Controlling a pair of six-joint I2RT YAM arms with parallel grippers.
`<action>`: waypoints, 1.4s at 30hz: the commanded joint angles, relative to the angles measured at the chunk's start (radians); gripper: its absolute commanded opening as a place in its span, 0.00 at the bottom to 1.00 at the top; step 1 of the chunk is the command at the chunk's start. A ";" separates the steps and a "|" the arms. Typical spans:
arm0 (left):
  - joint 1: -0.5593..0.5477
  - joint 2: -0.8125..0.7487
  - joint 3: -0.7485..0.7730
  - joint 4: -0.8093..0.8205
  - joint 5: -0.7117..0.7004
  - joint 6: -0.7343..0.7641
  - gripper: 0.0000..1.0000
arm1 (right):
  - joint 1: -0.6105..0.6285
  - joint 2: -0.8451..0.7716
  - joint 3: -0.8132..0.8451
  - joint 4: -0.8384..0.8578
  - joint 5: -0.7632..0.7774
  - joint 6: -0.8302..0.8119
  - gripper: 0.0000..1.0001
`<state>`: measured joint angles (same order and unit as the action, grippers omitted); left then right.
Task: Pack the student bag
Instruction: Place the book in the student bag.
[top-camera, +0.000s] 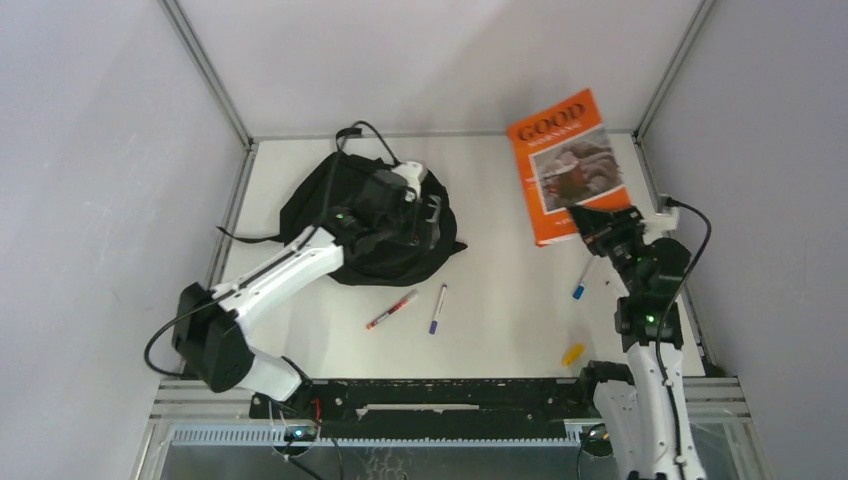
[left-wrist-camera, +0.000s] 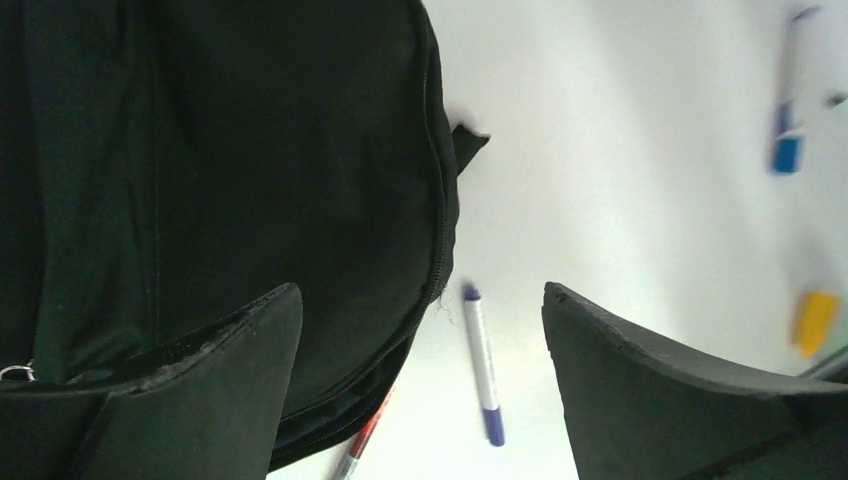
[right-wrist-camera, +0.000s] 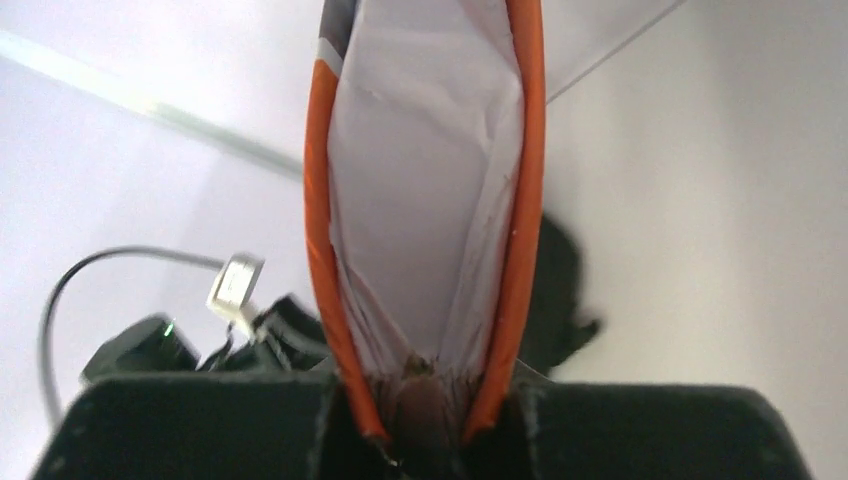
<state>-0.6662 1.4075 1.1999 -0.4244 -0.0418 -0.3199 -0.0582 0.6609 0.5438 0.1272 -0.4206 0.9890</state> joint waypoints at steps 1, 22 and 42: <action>-0.102 0.103 0.132 -0.103 -0.210 0.099 0.94 | -0.185 -0.042 0.076 -0.405 -0.029 -0.192 0.00; -0.086 0.370 0.356 -0.234 -0.420 0.085 0.36 | -0.269 -0.050 0.077 -0.454 -0.172 -0.246 0.00; 0.154 0.114 0.554 -0.304 -0.183 0.061 0.00 | 0.280 0.335 0.123 -0.035 -0.343 0.007 0.00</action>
<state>-0.5095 1.5852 1.7020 -0.7666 -0.2977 -0.2390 0.1360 0.9356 0.6155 -0.1047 -0.8089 0.8875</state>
